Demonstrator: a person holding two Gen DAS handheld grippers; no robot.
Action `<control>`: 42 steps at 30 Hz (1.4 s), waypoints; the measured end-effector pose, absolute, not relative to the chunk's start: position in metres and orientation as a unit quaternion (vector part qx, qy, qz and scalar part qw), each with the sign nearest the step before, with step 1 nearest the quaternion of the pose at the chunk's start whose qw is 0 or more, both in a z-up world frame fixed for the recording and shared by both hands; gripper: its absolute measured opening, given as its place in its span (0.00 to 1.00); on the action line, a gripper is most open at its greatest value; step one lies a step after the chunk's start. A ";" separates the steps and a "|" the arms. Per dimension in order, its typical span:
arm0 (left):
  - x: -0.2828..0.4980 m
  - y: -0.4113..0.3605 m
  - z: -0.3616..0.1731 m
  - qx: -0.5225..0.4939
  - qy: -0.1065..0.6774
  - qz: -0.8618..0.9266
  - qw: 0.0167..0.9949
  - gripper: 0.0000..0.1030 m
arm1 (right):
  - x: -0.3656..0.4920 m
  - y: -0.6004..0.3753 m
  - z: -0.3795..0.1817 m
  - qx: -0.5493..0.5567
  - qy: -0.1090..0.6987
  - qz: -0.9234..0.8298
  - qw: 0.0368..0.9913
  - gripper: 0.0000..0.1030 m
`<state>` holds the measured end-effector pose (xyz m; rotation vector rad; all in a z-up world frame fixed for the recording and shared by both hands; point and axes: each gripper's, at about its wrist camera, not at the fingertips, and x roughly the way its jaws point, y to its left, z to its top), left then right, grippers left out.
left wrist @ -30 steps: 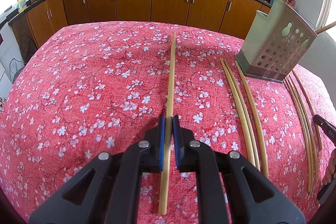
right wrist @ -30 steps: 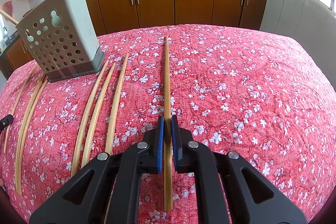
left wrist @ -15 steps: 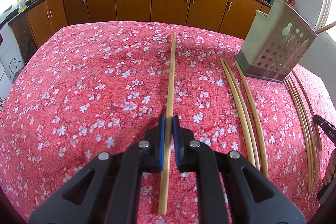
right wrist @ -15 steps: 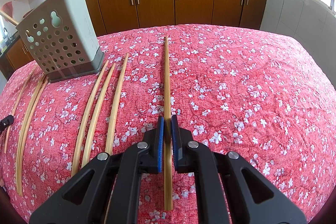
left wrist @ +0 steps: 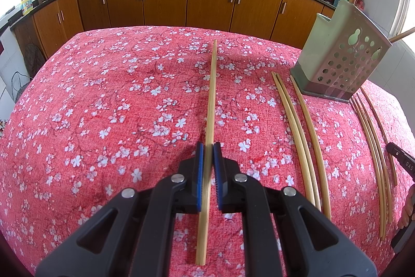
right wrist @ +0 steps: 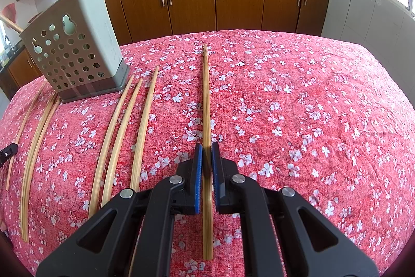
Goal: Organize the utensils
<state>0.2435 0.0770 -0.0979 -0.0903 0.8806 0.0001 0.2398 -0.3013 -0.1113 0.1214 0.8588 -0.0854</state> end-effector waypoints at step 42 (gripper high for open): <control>0.170 0.042 0.114 -0.064 0.205 -0.103 0.971 0.08 | 0.169 -0.276 0.130 0.100 0.129 0.052 0.985 0.08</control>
